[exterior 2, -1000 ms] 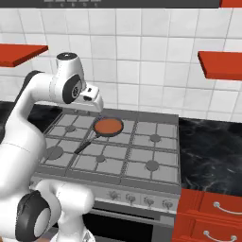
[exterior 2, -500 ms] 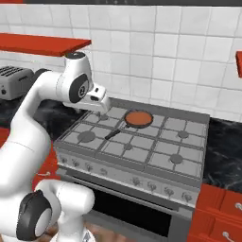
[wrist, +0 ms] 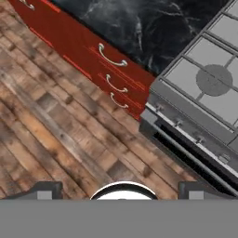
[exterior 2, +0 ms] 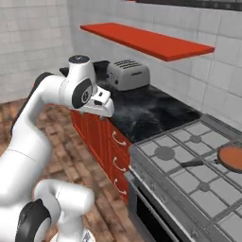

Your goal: Retrieve the chicken drumstick from the fridge and place it on the saucepan with marinade on the stove.

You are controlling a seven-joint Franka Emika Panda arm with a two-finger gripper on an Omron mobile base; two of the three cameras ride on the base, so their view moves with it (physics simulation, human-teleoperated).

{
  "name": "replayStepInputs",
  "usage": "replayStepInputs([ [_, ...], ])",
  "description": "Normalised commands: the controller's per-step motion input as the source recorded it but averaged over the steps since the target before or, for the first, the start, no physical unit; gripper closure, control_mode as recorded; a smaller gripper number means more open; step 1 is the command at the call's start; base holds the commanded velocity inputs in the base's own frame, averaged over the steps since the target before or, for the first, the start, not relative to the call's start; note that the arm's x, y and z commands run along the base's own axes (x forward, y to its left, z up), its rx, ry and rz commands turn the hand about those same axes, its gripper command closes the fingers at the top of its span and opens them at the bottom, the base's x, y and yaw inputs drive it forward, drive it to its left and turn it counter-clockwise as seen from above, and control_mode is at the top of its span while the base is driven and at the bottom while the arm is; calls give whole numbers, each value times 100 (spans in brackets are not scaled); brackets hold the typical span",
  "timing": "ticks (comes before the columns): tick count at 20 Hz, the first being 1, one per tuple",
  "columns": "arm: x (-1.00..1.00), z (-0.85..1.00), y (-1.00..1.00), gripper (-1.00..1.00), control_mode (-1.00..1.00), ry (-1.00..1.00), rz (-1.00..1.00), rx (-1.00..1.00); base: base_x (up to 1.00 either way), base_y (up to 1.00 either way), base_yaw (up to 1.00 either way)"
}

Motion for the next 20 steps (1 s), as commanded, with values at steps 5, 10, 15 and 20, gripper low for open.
replayStepInputs([
  [5,0,0,0,-100,100,0,0,0,-1,7,100],
  [10,0,0,0,-100,100,0,0,0,0,5,100],
  [15,0,0,0,-100,100,0,0,0,0,4,100],
  [20,0,0,0,-100,100,0,0,0,38,-5,86],
])
